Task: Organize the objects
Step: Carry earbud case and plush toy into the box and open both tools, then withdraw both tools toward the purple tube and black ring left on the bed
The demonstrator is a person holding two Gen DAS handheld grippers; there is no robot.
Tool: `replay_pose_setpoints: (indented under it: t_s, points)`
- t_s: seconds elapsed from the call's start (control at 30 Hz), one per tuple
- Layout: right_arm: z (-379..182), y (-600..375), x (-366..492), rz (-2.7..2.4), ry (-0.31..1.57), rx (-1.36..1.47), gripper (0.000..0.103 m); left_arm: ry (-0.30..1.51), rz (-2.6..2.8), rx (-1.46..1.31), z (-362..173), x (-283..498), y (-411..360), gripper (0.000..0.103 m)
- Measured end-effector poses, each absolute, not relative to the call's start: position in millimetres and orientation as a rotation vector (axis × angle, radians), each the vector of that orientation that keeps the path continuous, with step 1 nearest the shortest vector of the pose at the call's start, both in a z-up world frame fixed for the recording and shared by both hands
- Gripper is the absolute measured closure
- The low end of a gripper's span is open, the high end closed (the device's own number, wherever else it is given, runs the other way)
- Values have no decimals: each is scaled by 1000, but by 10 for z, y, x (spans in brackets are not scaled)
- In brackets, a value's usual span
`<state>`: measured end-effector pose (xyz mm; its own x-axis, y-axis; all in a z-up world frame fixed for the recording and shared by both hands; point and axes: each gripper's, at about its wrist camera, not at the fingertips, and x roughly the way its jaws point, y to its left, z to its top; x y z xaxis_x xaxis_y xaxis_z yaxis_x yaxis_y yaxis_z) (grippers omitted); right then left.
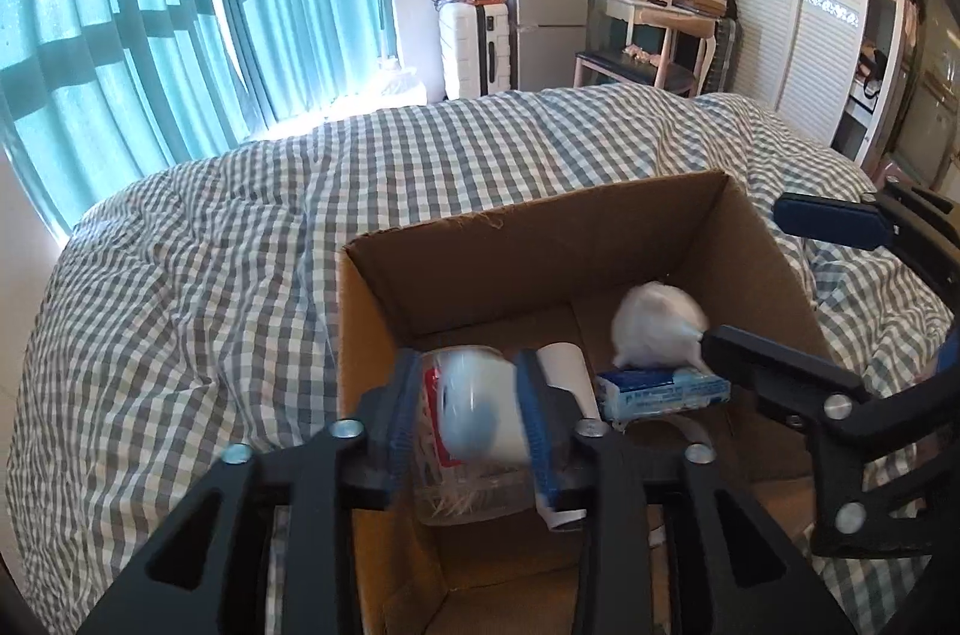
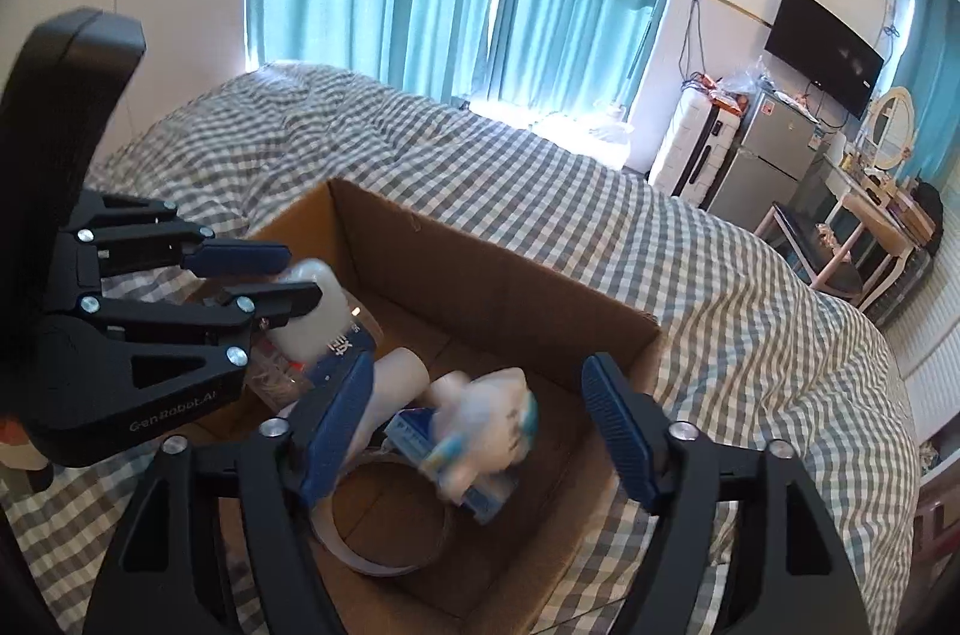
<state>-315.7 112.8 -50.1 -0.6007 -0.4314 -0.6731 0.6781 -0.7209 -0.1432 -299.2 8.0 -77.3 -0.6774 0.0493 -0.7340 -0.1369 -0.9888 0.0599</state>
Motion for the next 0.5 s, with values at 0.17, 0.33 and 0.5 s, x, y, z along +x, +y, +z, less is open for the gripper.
replay_pose_setpoints:
  t_s: [0.17,0.33,0.5]
  points:
    - [-241,1355,-2924,-2336,460,791,26,124,2855,-1124,-498,-2764,26,29]
    - [-66,1599,-2554,-2350,471,769,26,123,2897,-1071,-203,-2460,52,11]
    - [37,1730,-2071,-2337,512,735,26,189,2920,-1051,-19,-2099,121,8]
